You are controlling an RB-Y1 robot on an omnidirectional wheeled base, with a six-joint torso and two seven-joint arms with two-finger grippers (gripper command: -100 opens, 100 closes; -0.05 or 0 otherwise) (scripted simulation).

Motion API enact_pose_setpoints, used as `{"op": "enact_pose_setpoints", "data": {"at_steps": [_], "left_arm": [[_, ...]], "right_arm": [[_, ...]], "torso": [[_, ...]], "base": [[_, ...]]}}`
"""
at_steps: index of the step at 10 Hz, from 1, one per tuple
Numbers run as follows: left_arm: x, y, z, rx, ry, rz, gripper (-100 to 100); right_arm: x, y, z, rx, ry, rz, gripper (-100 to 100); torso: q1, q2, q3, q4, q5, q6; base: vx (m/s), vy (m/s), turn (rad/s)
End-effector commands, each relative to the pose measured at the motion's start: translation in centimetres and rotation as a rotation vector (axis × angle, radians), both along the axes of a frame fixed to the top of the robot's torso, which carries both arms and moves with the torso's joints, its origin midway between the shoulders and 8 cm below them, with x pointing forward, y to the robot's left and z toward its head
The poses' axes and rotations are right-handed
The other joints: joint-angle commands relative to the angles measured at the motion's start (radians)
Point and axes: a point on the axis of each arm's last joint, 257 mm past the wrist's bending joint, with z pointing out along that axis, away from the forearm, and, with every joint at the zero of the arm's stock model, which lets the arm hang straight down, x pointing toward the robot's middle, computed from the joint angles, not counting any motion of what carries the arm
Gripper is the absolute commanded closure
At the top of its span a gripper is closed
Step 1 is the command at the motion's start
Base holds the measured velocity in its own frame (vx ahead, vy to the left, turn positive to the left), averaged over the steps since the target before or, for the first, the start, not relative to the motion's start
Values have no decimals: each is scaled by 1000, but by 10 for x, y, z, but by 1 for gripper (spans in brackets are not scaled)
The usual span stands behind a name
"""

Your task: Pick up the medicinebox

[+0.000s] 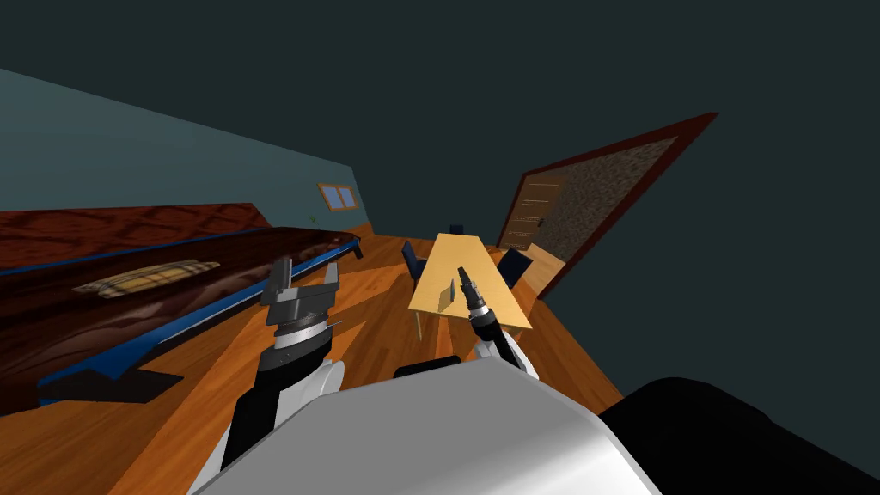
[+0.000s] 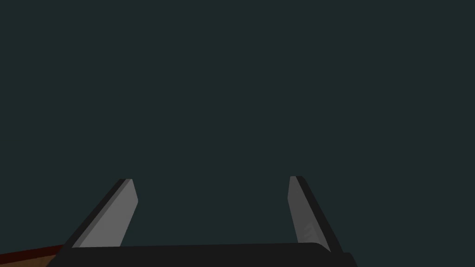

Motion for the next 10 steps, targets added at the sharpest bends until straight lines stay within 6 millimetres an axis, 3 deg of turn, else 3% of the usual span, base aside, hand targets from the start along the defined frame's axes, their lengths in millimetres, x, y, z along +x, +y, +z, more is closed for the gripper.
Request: {"op": "enact_pose_setpoints", "data": {"at_steps": [1, 2, 3, 4, 5, 6, 7, 10], "left_arm": [[0, 0, 0, 0, 0, 0, 0], [0, 0, 0, 0, 0, 0, 0], [0, 0, 0, 0, 0, 0, 0], [0, 0, 0, 0, 0, 0, 0], [0, 0, 0, 0, 0, 0, 0], [0, 0, 0, 0, 0, 0, 0], [0, 0, 0, 0, 0, 0, 0], [0, 0, 0, 0, 0, 0, 0]], "right_arm": [[1, 20, -19, -55, 26, 36, -100], [-1, 28, -20, -60, 26, 47, -100], [-1, 42, -39, -110, 49, 75, -100], [-4, 51, -40, -117, 49, 87, -100], [-6, 65, -62, -172, 72, 119, -100], [-10, 74, -64, -180, 71, 130, -100], [-13, 85, -84, -237, 90, 160, -100], [-28, 111, -115, -323, 112, 215, -100]], "torso": [[0, 0, 0, 0, 0, 0], [1, 0, 0, 0, 0, -1], [0, 0, 0, 0, 0, 0], [0, 0, 0, 0, 0, -1], [0, 0, 0, 0, 0, 0], [0, 0, 0, 0, 0, -1], [0, 0, 0, 0, 0, 0], [1, 0, 0, 0, 0, -1]], "base": [[-45, 51, 246], [-33, 37, 144], [-44, 41, 288], [-39, 34, 136], [-40, 49, 264], [-31, 37, 179], [-37, 53, 304], [-27, 48, 201]]}}
